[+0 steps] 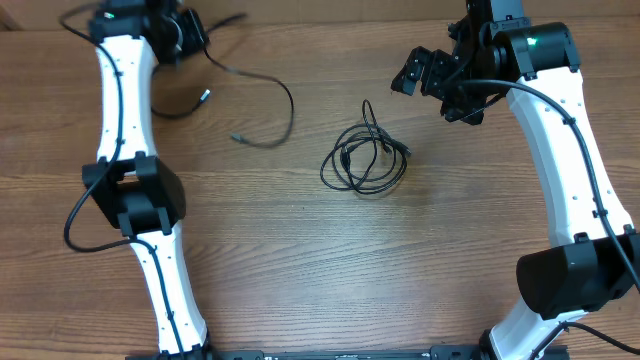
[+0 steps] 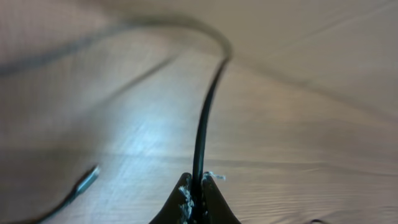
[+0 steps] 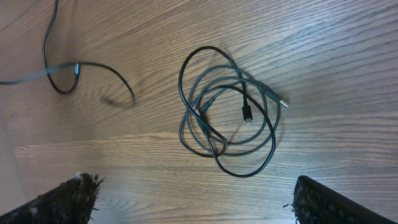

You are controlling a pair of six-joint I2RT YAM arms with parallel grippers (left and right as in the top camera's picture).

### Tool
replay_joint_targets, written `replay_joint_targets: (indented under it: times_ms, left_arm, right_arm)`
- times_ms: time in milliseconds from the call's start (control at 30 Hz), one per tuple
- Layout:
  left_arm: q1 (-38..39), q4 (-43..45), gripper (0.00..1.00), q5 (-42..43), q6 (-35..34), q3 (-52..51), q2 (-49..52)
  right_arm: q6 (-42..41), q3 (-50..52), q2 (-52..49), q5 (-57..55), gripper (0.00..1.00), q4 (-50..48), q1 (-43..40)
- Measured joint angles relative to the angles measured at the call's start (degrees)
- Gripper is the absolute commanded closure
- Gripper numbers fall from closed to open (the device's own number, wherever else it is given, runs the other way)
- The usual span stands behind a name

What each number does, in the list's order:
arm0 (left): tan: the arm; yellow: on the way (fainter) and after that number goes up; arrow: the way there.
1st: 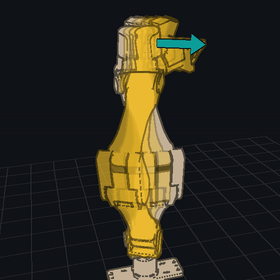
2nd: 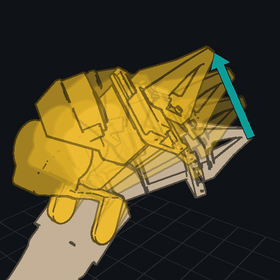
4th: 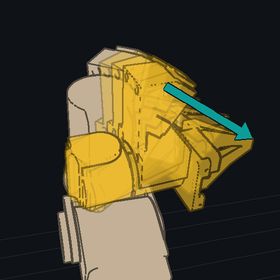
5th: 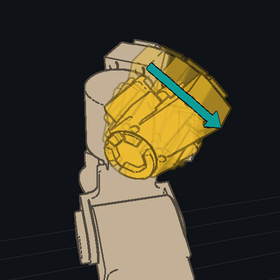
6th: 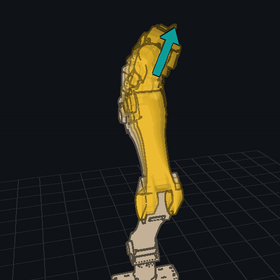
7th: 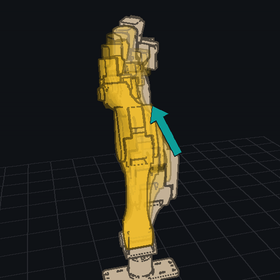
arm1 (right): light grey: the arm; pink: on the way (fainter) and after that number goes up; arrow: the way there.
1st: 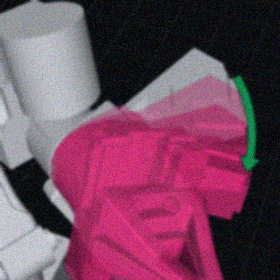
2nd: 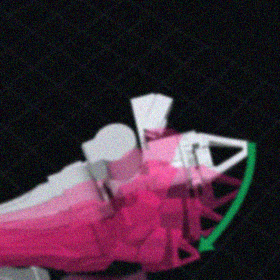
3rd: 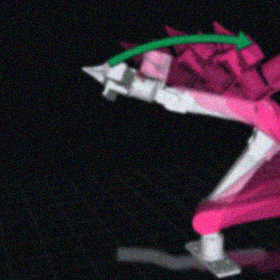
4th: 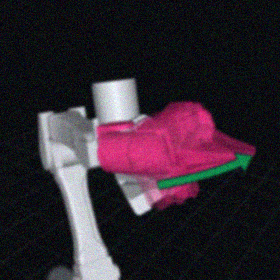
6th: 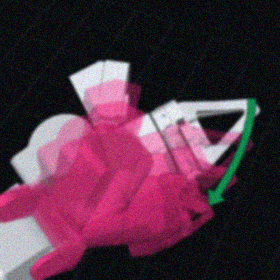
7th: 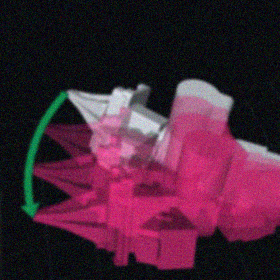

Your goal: Untangle cables

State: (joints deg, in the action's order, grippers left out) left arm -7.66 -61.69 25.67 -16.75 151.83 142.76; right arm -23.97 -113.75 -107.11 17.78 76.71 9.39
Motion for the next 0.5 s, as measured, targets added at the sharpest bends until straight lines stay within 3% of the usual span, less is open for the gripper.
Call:
replay_joint_targets:
  times_ms: [300,500]
  left_arm:
    - [-0.3,2.7,0.96,11.4,-3.3,21.7,0.0]
    - [1.5,14.6,0.96,18.8,-9.8,26.9,-2.5]
  right_arm:
    - [0.0,0.0,0.0,0.0,0.00,0.0,0.0]
    - [0.0,0.0,0.0,0.0,0.00,0.0,0.0]
